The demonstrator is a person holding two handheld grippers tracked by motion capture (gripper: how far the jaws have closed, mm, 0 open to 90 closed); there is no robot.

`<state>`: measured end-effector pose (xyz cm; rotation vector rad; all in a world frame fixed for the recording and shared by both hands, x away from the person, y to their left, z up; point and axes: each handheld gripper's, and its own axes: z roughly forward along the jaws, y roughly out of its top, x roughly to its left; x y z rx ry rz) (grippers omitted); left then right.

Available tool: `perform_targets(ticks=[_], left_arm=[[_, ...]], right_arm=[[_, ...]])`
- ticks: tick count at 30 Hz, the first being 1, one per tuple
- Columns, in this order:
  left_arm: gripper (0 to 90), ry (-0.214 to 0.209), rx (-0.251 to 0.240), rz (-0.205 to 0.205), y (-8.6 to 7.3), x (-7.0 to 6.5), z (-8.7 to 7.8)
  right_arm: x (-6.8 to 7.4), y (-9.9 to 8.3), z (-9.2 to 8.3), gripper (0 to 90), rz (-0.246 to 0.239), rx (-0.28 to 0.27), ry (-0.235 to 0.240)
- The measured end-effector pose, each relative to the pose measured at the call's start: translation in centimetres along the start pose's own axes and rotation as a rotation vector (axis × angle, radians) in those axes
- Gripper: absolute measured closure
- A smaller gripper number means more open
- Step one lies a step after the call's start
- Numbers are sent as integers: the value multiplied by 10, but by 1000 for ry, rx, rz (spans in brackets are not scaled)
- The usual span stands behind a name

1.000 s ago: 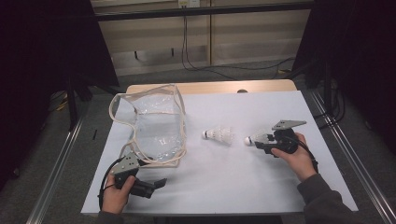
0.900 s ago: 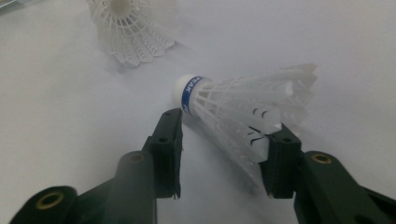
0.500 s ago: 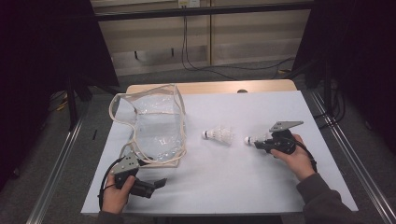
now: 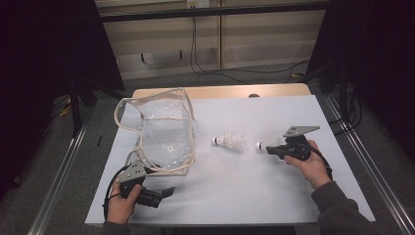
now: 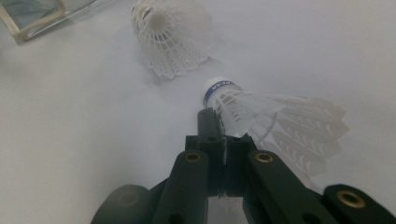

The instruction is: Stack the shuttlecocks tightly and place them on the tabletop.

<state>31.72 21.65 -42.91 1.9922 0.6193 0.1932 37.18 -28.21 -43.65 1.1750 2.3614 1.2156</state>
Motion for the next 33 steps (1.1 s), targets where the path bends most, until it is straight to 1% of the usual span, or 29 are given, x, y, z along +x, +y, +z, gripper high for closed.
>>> perform_targets(ticks=[4, 6, 7, 9, 13, 19, 22, 26, 27, 32, 33], left_arm=[[36, 1, 2, 2, 0, 0, 0], [36, 1, 3, 4, 0, 0, 0], [36, -1, 1, 0, 0, 0, 0], [36, -1, 1, 0, 0, 0, 0], [36, 0, -1, 2, 0, 0, 0], [36, 1, 1, 4, 0, 0, -1], [36, 0, -2, 3, 0, 0, 0], [36, 1, 0, 8, 0, 0, 0], [36, -1, -1, 3, 0, 0, 0], [36, -1, 0, 5, 0, 0, 0], [36, -1, 0, 5, 0, 0, 0]], right_arm=[[0, 2, -1, 888, 11, -15, 4], [0, 5, -1, 887, 3, -18, 3], [1, 6, -1, 887, 8, -22, 7], [2, 9, -1, 887, 4, -24, 9], [4, 13, 1, 887, -9, -29, 0], [5, 15, 3, 887, 4, -35, 6], [5, 16, 4, 887, 2, -46, 2], [7, 19, 5, 888, 5, -48, 5], [8, 19, 6, 888, 4, -47, 8], [11, 22, 9, 888, -1, -50, 11], [11, 23, 10, 887, -6, -49, 5]])
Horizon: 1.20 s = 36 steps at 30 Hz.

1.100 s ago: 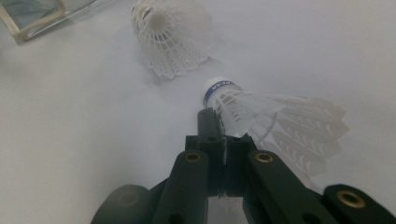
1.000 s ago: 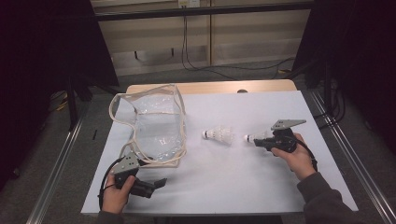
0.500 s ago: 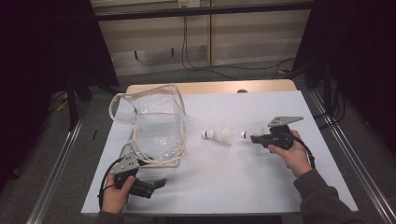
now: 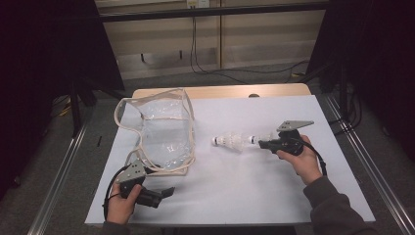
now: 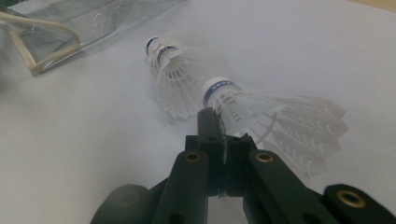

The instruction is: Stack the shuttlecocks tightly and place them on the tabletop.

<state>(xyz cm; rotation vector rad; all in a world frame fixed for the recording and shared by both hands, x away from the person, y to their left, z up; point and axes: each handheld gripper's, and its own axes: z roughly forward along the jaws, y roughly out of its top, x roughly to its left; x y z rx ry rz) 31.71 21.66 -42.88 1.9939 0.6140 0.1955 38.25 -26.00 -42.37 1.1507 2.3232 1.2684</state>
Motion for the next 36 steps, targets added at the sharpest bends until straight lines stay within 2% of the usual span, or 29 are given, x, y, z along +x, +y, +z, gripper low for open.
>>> perform_targets(ticks=[17, 36], left_arm=[[36, -1, 1, 1, 0, 0, 0], [36, 0, 0, 0, 0, 0, 0]], right_arm=[[2, 3, 10, 882, 13, -2, 14], [7, 7, 21, 882, 5, 10, 27]])
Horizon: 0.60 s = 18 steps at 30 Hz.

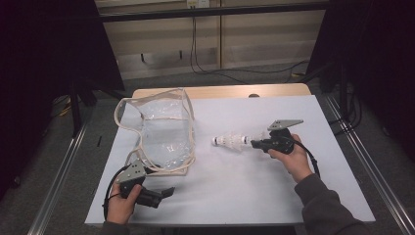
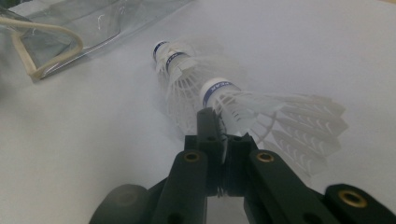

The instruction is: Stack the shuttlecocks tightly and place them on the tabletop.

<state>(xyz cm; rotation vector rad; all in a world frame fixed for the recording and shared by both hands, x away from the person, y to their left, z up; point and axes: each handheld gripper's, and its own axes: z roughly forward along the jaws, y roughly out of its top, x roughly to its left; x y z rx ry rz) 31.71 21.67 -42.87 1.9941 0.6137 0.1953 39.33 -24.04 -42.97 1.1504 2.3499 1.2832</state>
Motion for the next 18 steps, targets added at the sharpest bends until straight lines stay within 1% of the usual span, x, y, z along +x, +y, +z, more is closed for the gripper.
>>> perform_targets(ticks=[6, 10, 18], left_arm=[[36, 0, 0, 0, 0, 0, 0], [36, -1, 0, 0, 0, 0, 0], [36, -1, 0, 0, 0, 0, 0]], right_arm=[[1, 2, 3, 882, -1, -3, 10], [2, 3, 5, 882, -6, 4, 9], [3, 4, 8, 881, -1, 4, 13]])
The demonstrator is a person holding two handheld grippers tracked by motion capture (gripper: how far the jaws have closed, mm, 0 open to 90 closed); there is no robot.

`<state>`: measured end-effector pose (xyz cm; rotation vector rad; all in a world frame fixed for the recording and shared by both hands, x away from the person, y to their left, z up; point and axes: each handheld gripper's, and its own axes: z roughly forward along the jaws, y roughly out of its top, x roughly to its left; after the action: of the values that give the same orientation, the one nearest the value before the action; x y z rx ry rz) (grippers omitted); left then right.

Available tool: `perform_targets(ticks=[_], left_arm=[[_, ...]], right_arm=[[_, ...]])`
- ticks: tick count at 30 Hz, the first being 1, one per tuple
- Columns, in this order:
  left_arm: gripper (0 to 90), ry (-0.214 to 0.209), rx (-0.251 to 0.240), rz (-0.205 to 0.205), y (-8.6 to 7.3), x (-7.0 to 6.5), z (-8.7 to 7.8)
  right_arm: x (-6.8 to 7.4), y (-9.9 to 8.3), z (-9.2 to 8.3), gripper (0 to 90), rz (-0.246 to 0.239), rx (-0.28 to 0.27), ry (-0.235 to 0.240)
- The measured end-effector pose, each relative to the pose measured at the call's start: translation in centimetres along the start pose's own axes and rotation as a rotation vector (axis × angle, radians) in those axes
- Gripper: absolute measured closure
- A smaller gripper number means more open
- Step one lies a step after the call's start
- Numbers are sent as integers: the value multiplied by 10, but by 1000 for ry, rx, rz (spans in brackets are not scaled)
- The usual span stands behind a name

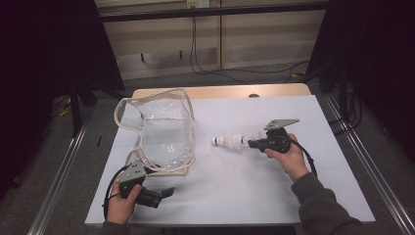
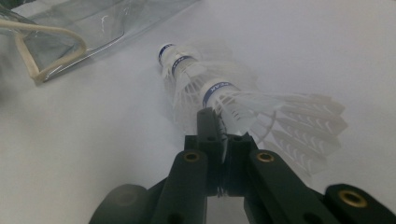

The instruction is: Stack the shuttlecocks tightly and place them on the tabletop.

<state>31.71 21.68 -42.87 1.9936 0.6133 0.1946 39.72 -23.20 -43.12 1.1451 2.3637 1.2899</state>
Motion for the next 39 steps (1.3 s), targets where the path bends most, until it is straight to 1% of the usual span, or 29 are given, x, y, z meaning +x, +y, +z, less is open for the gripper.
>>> perform_targets(ticks=[13, 20, 26, 35, 39], left_arm=[[37, 0, 3, 1, 0, 0, 0], [37, 0, 0, 0, 0, 0, 0], [37, 0, 2, 1, 0, 0, 0], [37, 0, 2, 2, 0, 0, 0], [36, 1, 1, 0, 0, 0, 0]], right_arm=[[1, 0, 5, 880, 3, 5, -2], [4, 2, 7, 885, -4, 7, 7], [5, 2, 10, 888, 0, 0, 18], [6, 3, 12, 891, -11, 3, 20], [6, 2, 12, 892, -8, 1, 22]])
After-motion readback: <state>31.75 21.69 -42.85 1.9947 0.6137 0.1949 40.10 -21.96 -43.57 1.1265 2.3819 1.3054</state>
